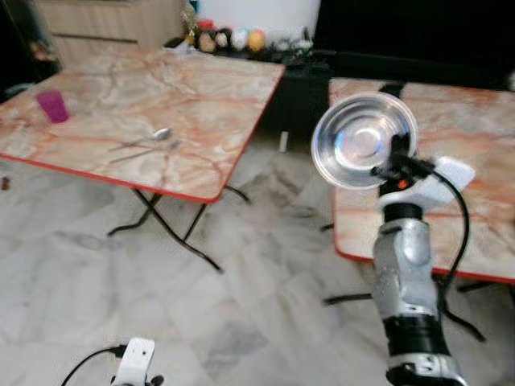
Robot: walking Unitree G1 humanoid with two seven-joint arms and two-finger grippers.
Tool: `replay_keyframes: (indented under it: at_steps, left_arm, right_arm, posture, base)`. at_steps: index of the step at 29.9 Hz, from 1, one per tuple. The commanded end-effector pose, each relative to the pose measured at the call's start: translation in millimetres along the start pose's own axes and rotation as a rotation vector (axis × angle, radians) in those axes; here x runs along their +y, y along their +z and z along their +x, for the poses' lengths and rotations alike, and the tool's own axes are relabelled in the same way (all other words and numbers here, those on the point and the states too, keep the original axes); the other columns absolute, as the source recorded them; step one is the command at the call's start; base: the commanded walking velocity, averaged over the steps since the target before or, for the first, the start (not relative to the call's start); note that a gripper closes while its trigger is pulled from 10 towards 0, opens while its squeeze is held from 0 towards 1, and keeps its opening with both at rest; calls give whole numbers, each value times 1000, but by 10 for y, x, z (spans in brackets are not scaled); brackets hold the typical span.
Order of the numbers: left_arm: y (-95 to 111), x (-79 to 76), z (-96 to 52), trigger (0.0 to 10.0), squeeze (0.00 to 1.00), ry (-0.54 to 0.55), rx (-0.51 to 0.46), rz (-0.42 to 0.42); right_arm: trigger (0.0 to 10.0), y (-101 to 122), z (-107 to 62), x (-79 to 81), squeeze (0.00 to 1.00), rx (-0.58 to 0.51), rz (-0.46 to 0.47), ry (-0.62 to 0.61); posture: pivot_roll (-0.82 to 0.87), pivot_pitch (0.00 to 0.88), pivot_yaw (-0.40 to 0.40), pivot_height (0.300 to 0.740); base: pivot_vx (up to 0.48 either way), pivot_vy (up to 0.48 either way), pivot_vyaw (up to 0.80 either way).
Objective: Setting the table
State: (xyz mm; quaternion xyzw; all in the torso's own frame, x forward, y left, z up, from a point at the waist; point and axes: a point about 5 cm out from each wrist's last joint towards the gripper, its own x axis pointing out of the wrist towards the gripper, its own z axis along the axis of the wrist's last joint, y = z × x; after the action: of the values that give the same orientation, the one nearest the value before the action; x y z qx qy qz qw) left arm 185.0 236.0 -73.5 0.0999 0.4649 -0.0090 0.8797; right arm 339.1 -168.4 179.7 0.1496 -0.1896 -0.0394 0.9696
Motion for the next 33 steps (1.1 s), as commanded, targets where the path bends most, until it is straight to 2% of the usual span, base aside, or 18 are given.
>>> replay_keyframes:
  at_steps: [1,21,33]
  left_arm:
    - [2,-9,2,10000,0,-2,0,3]
    - [19,-15,6,10000,0,-4,-3,-2]
    - [-17,-18,0,10000,0,-10,9,-4]
  right_arm:
    - [10000,91,32,-46,0,-33,-16,-11]
    - [10000,98,42,-54,0,-33,-16,-18]
    - [10000,86,31,-69,0,-32,-17,-24]
  posture:
    - [12,0,7,740]
    - [14,0,4,740]
    - [11,0,7,740]
  base:
    - [0,-360,0]
    - [0,-353,0]
    - [0,0,0]
